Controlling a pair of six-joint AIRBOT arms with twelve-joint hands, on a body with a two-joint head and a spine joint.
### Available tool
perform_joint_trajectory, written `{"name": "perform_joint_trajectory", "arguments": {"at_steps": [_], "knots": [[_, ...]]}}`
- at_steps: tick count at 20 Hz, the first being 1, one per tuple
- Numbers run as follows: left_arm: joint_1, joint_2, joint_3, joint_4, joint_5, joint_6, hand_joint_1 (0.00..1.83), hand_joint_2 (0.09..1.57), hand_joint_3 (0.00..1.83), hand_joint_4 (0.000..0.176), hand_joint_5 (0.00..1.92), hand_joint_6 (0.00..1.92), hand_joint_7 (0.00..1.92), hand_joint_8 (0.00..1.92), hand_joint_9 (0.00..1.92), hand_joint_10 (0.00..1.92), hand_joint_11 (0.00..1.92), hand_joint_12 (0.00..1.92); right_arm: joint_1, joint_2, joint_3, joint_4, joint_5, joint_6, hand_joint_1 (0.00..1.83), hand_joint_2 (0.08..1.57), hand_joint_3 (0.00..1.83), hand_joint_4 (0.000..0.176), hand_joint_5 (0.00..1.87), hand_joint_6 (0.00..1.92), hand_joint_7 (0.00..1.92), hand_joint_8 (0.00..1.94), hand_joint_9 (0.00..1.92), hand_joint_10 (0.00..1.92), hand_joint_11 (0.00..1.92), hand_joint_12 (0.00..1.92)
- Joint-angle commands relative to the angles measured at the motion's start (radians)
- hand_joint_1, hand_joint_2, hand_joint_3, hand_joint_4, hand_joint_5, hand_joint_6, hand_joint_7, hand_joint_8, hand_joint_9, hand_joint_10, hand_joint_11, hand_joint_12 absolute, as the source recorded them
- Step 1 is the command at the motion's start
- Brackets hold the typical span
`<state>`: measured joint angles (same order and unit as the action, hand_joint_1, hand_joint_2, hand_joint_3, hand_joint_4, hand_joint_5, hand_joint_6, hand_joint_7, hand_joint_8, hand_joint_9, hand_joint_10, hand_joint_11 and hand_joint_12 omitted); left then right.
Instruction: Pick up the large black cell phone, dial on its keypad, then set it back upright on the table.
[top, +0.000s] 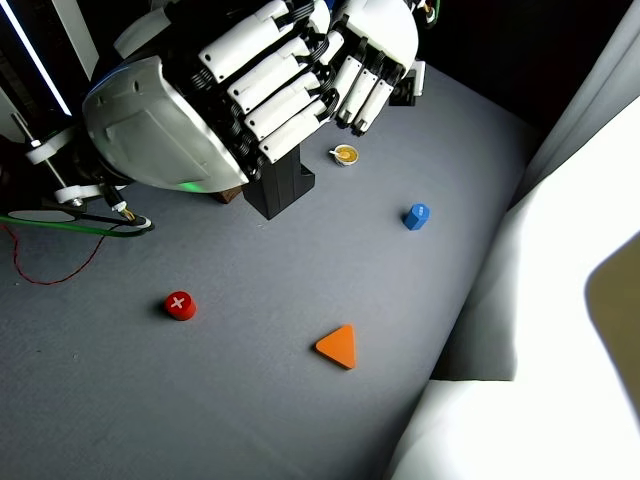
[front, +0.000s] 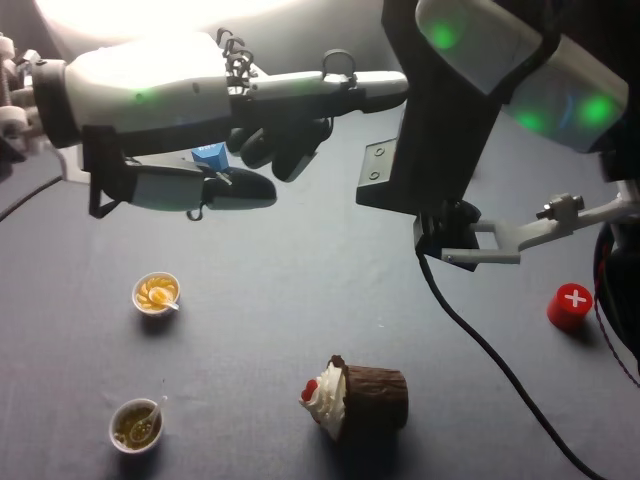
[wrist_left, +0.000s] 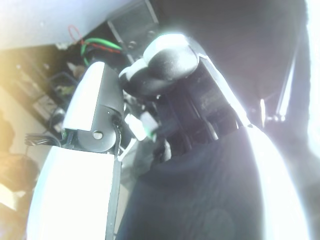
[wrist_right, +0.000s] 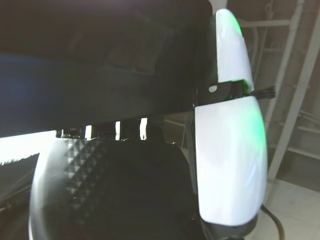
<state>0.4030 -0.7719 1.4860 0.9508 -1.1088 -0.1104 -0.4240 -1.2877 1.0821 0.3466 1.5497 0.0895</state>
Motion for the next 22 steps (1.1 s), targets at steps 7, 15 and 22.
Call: {"name": "perform_joint_trajectory", "arguments": {"at_steps": [7,15,22], "knots": [[0.020,0.037,-0.006,-0.123,-0.108,0.004,1.29,1.31,0.01,0.136,0.01,0.00,0.61,1.65,0.83,1.92,0.93,1.92,0.015,0.007,-0.006,-0.052,0.112,0.015,1.37,1.15,0.00,0.000,0.87,1.01,0.92,1.10,0.84,1.42,0.74,1.51],[0.059,0.091,0.057,-0.127,-0.146,-0.021,1.28,1.31,0.01,0.116,0.00,0.00,0.60,1.64,0.77,1.92,0.85,1.92,0.016,0.009,-0.002,-0.053,0.112,0.015,1.36,1.18,0.00,0.000,0.81,1.04,0.88,1.18,0.80,1.49,0.69,1.57],[0.055,0.041,0.026,-0.157,-0.116,0.002,1.28,1.30,0.00,0.121,0.01,0.00,0.61,1.63,0.78,1.92,0.88,1.92,0.020,0.009,0.001,-0.053,0.112,0.015,1.37,1.16,0.00,0.000,0.85,1.03,0.91,1.11,0.82,1.43,0.71,1.49]]}}
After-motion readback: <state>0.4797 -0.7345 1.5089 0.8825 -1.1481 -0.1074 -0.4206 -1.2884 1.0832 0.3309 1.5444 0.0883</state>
